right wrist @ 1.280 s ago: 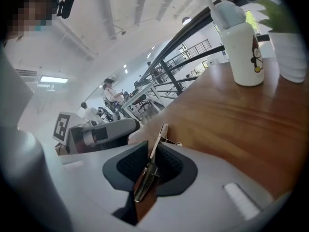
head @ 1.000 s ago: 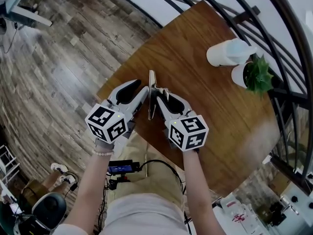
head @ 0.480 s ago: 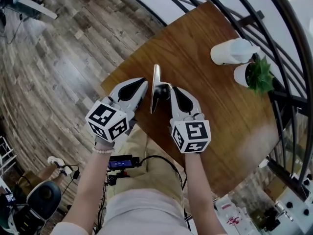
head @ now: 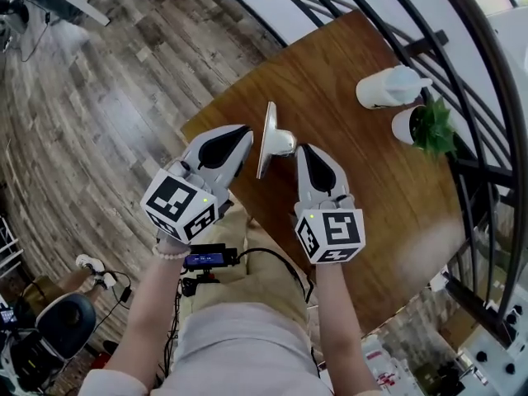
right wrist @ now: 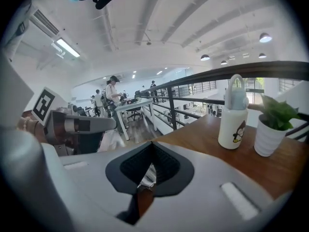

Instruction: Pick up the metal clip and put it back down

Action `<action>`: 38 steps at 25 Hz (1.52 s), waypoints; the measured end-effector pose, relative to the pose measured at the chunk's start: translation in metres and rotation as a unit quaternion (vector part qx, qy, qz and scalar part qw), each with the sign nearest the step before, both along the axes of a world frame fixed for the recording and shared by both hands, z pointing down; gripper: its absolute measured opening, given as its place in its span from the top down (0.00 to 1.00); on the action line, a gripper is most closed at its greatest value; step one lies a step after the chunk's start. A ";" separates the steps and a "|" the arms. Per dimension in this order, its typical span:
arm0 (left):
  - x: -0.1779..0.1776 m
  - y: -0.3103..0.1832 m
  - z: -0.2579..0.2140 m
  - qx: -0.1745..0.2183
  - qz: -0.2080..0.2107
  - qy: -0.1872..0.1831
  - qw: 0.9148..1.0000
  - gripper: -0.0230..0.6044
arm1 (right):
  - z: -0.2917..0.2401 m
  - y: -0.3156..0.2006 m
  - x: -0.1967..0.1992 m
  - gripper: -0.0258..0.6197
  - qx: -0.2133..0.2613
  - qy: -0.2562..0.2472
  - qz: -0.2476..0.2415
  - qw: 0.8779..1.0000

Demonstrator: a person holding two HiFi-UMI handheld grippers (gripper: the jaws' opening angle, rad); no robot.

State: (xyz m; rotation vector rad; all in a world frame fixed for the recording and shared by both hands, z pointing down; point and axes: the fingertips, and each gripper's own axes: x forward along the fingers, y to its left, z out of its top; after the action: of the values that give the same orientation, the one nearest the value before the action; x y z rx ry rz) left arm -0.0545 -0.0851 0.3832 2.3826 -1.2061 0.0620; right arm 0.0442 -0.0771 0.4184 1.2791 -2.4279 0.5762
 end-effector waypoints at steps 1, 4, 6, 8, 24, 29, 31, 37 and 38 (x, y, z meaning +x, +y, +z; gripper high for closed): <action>0.001 0.002 -0.007 0.008 0.002 -0.005 1.000 0.96 | -0.007 0.001 -0.001 0.92 0.006 -0.003 0.000 1.000; 0.004 0.011 -0.029 0.031 0.009 -0.022 0.999 0.96 | -0.027 0.004 -0.001 0.92 0.024 -0.012 -0.001 1.000; 0.007 0.017 -0.045 0.044 0.014 -0.033 0.998 0.96 | -0.041 0.007 0.000 0.93 0.037 -0.017 -0.001 0.999; 0.010 0.024 -0.058 0.060 0.018 -0.041 0.997 0.96 | -0.056 0.011 0.002 0.93 0.050 -0.023 -0.001 0.998; 0.011 0.075 -0.139 0.171 0.015 -0.091 0.981 0.96 | -0.148 0.052 0.015 0.93 0.155 -0.014 -0.036 0.987; 0.007 0.088 -0.147 0.172 0.010 -0.099 0.980 0.96 | -0.155 0.060 0.021 0.93 0.162 -0.018 -0.035 0.986; 0.005 0.092 -0.151 0.174 0.009 -0.100 0.980 0.96 | -0.158 0.063 0.021 0.93 0.164 -0.019 -0.037 0.986; 0.004 0.096 -0.159 0.183 0.007 -0.095 0.978 0.96 | -0.165 0.069 0.017 0.93 0.170 -0.023 -0.048 0.984; 0.004 0.096 -0.159 0.183 0.008 -0.095 0.978 0.96 | -0.165 0.070 0.016 0.93 0.170 -0.024 -0.050 0.984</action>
State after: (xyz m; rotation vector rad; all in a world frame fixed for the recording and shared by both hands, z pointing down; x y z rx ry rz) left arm -0.0500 0.0108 0.2245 2.7562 -1.3871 0.0817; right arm 0.0601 -0.0074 0.2534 1.2688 -2.6958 0.1702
